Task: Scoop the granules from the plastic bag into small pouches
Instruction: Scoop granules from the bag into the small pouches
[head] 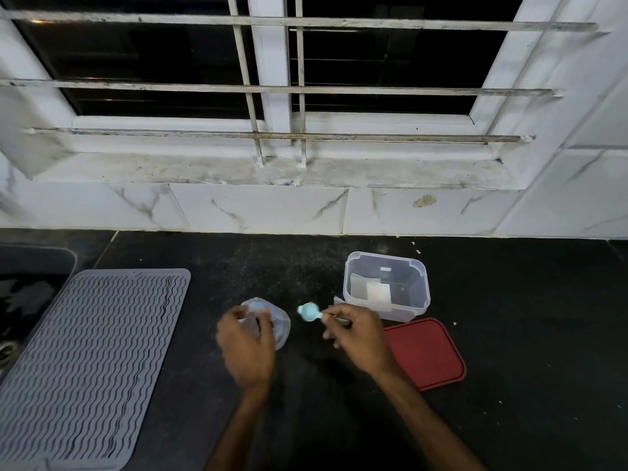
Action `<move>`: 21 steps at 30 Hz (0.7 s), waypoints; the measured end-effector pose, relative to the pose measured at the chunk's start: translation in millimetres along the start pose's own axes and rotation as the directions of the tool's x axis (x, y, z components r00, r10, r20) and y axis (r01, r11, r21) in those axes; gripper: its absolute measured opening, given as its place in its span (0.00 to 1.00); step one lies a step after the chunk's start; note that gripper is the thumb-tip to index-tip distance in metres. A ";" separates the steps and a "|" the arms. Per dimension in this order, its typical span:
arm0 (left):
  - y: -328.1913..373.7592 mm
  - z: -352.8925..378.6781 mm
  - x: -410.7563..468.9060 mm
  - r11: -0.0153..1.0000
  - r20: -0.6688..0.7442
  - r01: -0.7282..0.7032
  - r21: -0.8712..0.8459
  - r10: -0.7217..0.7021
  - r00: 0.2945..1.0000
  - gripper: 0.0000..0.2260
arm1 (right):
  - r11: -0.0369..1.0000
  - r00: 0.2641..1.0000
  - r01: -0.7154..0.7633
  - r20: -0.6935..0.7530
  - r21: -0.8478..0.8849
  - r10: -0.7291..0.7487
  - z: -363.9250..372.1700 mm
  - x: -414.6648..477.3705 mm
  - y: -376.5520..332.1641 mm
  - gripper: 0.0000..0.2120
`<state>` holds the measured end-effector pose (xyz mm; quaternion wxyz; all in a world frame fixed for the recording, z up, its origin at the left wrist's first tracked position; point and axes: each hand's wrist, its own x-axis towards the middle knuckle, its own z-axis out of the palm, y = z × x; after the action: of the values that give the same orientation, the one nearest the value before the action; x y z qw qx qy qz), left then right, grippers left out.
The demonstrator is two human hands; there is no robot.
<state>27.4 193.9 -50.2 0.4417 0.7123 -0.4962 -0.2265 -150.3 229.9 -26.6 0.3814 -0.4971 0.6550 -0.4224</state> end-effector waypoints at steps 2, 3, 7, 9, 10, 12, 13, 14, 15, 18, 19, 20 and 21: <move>-25.8 -9.4 10.8 0.982 -0.066 0.162 0.097 -0.156 0.986 0.29 | 0.977 0.991 0.086 0.117 -0.194 -0.064 30.3 9.7 0.7 0.05; -34.7 -10.2 12.5 0.958 -0.055 0.258 0.125 -0.253 0.966 0.35 | 0.947 0.982 0.132 0.170 -0.293 -0.084 44.1 13.9 2.3 0.07; -58.2 -4.3 15.5 0.839 0.125 0.504 0.206 -0.533 0.837 0.45 | 0.788 0.959 0.241 0.263 -0.566 -0.104 88.9 33.2 12.1 0.13; -63.5 -1.7 16.7 0.804 0.209 0.548 0.232 -0.591 0.779 0.42 | 0.712 0.959 0.247 0.271 -0.658 -0.082 99.0 38.4 13.9 0.13; -68.2 1.3 18.8 0.804 0.248 0.553 0.216 -0.593 0.766 0.40 | 0.672 0.959 0.249 0.274 -0.697 -0.071 102.1 39.8 15.2 0.13; -75.4 6.7 23.7 0.802 0.318 0.586 0.112 -0.588 0.744 0.36 | 0.631 0.960 0.245 0.277 -0.736 -0.050 106.8 39.9 18.1 0.13; -81.7 10.1 26.8 0.795 0.331 0.606 0.032 -0.581 0.744 0.36 | 0.633 0.962 0.236 0.268 -0.737 -0.047 108.1 39.6 19.5 0.13; -87.7 13.3 29.0 0.776 0.341 0.629 -0.035 -0.582 0.738 0.34 | 0.643 0.965 0.225 0.259 -0.732 -0.044 109.1 39.3 20.6 0.13; -95.7 17.1 30.7 0.757 0.354 0.648 -0.080 -0.586 0.728 0.30 | 0.659 0.967 0.216 0.252 -0.720 -0.042 109.4 38.5 21.3 0.13; -84.0 13.6 30.4 0.750 0.364 0.645 -0.147 -0.565 0.740 0.20 | 0.725 0.972 0.172 0.234 -0.667 -0.016 110.4 37.5 23.1 0.09; -81.3 14.2 30.1 0.745 0.370 0.644 -0.174 -0.557 0.744 0.18 | 0.747 0.974 0.139 0.226 -0.650 0.015 110.1 37.1 23.5 0.09; -79.3 14.7 29.6 0.733 0.387 0.648 -0.205 -0.548 0.742 0.18 | 0.776 0.974 0.099 0.219 -0.623 0.052 109.9 37.4 23.8 0.09; -77.1 14.6 29.7 0.720 0.405 0.653 -0.234 -0.538 0.739 0.18 | 0.812 0.972 0.045 0.214 -0.582 0.099 109.8 38.2 23.8 0.10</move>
<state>67.4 170.2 -120.0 0.3832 0.6964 -0.2489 -0.5534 -65.4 177.1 -90.5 0.2911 -0.6268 0.7102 -0.1340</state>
